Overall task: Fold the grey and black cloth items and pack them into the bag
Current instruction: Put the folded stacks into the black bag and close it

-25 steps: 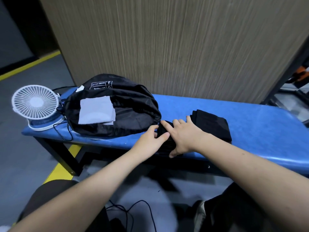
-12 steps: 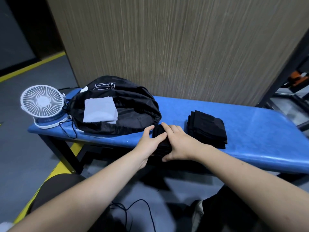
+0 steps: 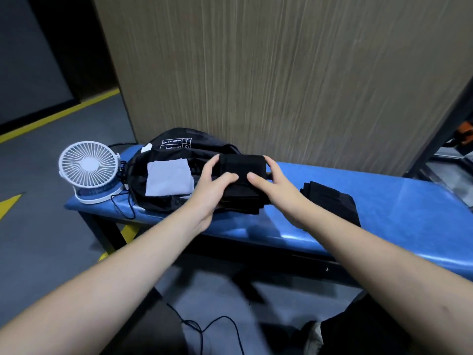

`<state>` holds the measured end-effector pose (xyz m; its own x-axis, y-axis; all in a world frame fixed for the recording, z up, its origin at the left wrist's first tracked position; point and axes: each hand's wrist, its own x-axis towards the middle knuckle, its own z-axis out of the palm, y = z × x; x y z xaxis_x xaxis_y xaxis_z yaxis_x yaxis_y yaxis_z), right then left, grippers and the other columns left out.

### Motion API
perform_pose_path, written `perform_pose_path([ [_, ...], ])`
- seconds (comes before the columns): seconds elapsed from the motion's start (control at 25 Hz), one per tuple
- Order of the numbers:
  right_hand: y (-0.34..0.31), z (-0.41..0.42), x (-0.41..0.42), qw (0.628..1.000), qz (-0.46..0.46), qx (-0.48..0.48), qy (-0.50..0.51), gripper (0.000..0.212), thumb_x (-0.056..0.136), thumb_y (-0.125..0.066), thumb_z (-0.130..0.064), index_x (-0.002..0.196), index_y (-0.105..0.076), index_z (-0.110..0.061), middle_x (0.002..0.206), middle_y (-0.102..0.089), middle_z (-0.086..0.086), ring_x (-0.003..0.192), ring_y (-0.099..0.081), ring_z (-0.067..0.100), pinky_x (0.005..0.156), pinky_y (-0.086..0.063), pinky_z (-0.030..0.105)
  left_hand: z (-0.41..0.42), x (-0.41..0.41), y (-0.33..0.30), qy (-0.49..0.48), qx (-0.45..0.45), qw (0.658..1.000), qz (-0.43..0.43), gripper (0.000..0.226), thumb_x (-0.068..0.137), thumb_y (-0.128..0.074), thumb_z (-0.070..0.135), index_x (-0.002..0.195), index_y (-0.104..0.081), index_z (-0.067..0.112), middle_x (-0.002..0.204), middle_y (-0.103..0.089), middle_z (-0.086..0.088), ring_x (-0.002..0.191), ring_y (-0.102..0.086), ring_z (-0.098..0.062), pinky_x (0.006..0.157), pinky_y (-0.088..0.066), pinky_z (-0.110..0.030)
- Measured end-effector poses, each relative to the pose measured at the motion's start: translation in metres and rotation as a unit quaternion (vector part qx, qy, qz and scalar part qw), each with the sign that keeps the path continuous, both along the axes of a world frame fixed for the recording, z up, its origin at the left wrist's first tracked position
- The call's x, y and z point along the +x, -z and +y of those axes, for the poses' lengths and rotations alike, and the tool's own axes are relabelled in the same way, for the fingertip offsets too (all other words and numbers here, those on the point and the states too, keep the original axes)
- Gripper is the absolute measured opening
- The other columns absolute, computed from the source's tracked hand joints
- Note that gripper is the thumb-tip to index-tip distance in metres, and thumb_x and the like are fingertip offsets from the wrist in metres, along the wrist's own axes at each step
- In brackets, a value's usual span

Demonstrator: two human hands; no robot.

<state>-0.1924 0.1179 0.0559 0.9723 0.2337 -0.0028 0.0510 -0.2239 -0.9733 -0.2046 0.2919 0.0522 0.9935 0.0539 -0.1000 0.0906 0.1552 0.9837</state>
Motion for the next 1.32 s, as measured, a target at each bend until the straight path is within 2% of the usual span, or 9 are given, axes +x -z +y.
perform_pose_path([
  [0.12, -0.006, 0.029, 0.028, 0.999, 0.013, 0.034, -0.021, 0.069, 0.090, -0.069, -0.040, 0.147, -0.030, -0.037, 0.128, -0.065, -0.002, 0.111, -0.067, 0.015, 0.095, -0.054, 0.036, 0.026, 0.016, -0.014, -0.003, 0.023, 1.000, -0.005, 0.066, 0.090, -0.065, 0.021, 0.145, -0.035, 0.044, 0.122, -0.068, 0.006, 0.103, -0.069, -0.012, 0.082, -0.056, -0.031],
  [0.4, 0.016, 0.075, 0.081, 0.999, 0.020, 0.039, -0.030, 0.063, 0.090, -0.070, -0.025, 0.145, -0.038, -0.030, 0.126, -0.064, -0.008, 0.110, -0.065, 0.009, 0.099, -0.052, 0.035, 0.070, 0.056, 0.001, -0.010, 0.149, 0.989, 0.003, 0.072, 0.095, -0.060, 0.022, 0.152, -0.022, 0.044, 0.129, -0.062, 0.010, 0.110, -0.063, -0.008, 0.075, -0.048, -0.017],
  [0.56, 0.040, 0.078, 0.107, 0.999, 0.029, -0.004, -0.020, 0.079, 0.087, -0.071, -0.028, 0.152, -0.027, -0.034, 0.141, -0.053, -0.009, 0.124, -0.056, 0.011, 0.110, -0.044, 0.038, 0.076, 0.075, 0.019, 0.001, 0.257, 0.966, 0.007, 0.066, 0.096, -0.054, 0.015, 0.150, -0.029, 0.042, 0.097, -0.067, 0.005, 0.076, -0.060, -0.009, 0.066, -0.048, -0.019],
  [0.68, 0.053, 0.078, 0.112, 0.998, 0.035, -0.042, -0.026, 0.080, 0.089, -0.069, -0.032, 0.154, -0.024, -0.034, 0.142, -0.051, -0.011, 0.126, -0.052, 0.010, 0.110, -0.041, 0.032, 0.076, 0.084, 0.030, 0.013, 0.316, 0.949, 0.019, 0.056, 0.095, -0.053, 0.016, 0.146, -0.041, 0.035, 0.094, -0.065, 0.004, 0.069, -0.058, -0.010, 0.062, -0.047, -0.018],
  [0.76, 0.055, 0.079, 0.112, 0.996, 0.037, -0.071, -0.026, 0.077, 0.092, -0.066, -0.034, 0.155, -0.022, -0.030, 0.142, -0.050, -0.009, 0.125, -0.051, 0.011, 0.106, -0.039, 0.027, 0.073, 0.085, 0.034, 0.022, 0.348, 0.937, 0.022, 0.056, 0.093, -0.054, 0.020, 0.146, -0.040, 0.031, 0.111, -0.065, 0.003, 0.082, -0.062, -0.010, 0.069, -0.048, -0.022],
  [0.84, 0.057, 0.082, 0.114, 0.989, 0.028, -0.143, -0.030, 0.077, 0.091, -0.063, -0.043, 0.154, -0.023, -0.029, 0.145, -0.051, -0.003, 0.126, -0.052, 0.016, 0.109, -0.039, 0.031, 0.068, 0.085, 0.037, 0.023, 0.427, 0.904, 0.024, 0.060, 0.092, -0.052, 0.025, 0.150, -0.036, 0.026, 0.137, -0.053, -0.003, 0.112, -0.059, -0.019, 0.092, -0.047, -0.031],
  [0.96, 0.059, 0.086, 0.114, 0.956, 0.005, -0.290, -0.037, 0.080, 0.087, -0.055, -0.059, 0.154, -0.023, -0.028, 0.149, -0.048, 0.007, 0.135, -0.046, 0.028, 0.113, -0.035, 0.042, 0.056, 0.081, 0.038, 0.015, 0.518, 0.855, 0.007, 0.061, 0.095, -0.050, 0.026, 0.152, -0.032, 0.015, 0.157, -0.022, -0.016, 0.145, -0.026, -0.028, 0.117, -0.025, -0.037],
  [1.16, 0.050, 0.080, 0.111, 0.949, -0.087, -0.301, -0.027, 0.070, 0.094, -0.055, -0.047, 0.153, -0.028, -0.019, 0.152, -0.041, 0.008, 0.141, -0.039, 0.023, 0.114, -0.033, 0.037, 0.061, 0.087, 0.044, 0.047, 0.572, 0.814, -0.089, 0.055, 0.097, -0.048, 0.020, 0.151, -0.037, 0.015, 0.161, -0.024, -0.003, 0.149, -0.017, -0.021, 0.120, -0.016, -0.032],
  [1.32, 0.055, 0.068, 0.115, 0.927, -0.138, -0.347, -0.024, 0.037, 0.099, -0.045, -0.027, 0.135, -0.043, -0.019, 0.127, -0.063, 0.008, 0.119, -0.057, 0.028, 0.100, -0.046, 0.045, 0.066, 0.094, 0.049, 0.063, 0.615, 0.769, -0.159, 0.049, 0.101, -0.047, 0.026, 0.150, -0.040, 0.024, 0.160, -0.029, 0.006, 0.149, -0.019, -0.017, 0.121, -0.017, -0.034],
])
